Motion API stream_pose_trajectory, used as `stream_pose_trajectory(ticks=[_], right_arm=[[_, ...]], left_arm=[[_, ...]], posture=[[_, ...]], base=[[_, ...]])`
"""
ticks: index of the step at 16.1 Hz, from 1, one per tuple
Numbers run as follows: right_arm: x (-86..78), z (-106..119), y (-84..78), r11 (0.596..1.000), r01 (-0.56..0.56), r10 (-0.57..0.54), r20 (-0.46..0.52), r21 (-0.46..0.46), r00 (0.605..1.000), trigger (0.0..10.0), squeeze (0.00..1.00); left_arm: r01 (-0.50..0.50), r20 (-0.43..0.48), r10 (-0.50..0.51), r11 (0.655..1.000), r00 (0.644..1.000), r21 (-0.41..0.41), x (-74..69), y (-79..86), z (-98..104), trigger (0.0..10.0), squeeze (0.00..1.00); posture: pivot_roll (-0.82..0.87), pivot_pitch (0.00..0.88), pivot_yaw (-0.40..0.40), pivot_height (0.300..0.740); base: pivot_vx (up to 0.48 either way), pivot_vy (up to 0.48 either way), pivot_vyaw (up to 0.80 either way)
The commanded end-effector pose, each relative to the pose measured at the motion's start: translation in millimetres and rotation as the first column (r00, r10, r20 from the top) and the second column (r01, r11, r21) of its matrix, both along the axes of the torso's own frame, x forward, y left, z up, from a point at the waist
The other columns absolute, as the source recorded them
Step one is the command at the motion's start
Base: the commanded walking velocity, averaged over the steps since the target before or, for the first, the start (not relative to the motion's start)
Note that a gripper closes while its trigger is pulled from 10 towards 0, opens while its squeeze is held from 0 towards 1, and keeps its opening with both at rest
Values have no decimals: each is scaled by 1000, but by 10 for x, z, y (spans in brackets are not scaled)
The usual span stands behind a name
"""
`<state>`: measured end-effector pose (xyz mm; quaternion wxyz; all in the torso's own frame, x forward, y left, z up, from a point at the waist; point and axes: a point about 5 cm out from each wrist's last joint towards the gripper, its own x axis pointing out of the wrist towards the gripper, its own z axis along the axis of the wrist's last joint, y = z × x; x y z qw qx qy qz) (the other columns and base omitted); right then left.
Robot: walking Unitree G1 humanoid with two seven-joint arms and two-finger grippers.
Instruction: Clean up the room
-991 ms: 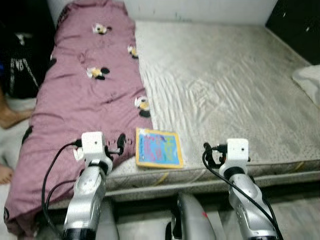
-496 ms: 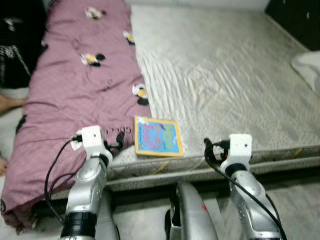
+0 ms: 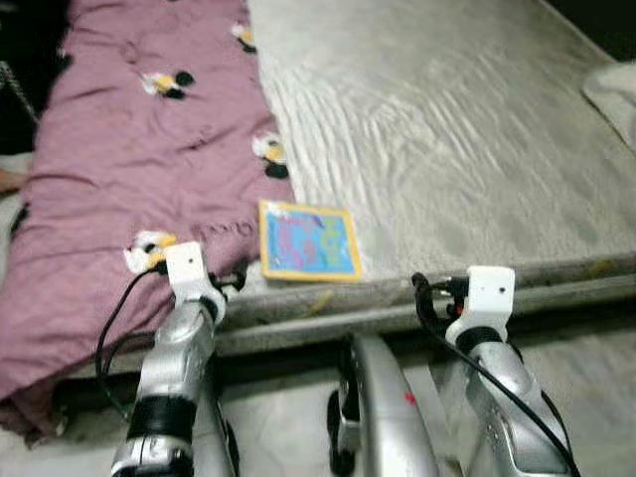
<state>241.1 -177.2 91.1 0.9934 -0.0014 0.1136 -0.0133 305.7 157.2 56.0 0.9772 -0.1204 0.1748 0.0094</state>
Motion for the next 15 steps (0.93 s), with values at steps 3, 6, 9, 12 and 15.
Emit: stream_pose_trajectory(ticks=[3,6,9,12,15], right_arm=[[0,49,-33,1000,15,-15,5,-1,1000,10000,0],[27,53,-24,1000,15,-15,7,1,1000,10000,0],[45,54,-28,1000,16,-16,8,1,1000,10000,0],[51,72,-27,1000,10,-10,15,-5,1000,10000,0],[49,70,-41,1000,13,-13,13,-9,1000,10000,0]], left_arm=[[38,35,-38,999,999,7,43,-87,54,10000,0],[47,139,-54,998,989,48,-7,-103,170,10000,0],[98,147,-94,995,985,-19,-76,-201,154,10000,0],[198,205,-179,977,962,-78,-38,-359,238,10000,0],[275,261,-253,960,932,-48,-77,-448,312,10000,0]], posture=[[-129,182,-85,533],[-123,176,-83,533],[-119,174,-86,533],[-130,174,-88,533],[-131,174,-88,533]], base=[[0,0,0],[0,0,0],[0,0,0],[0,0,0],[0,0,0]])
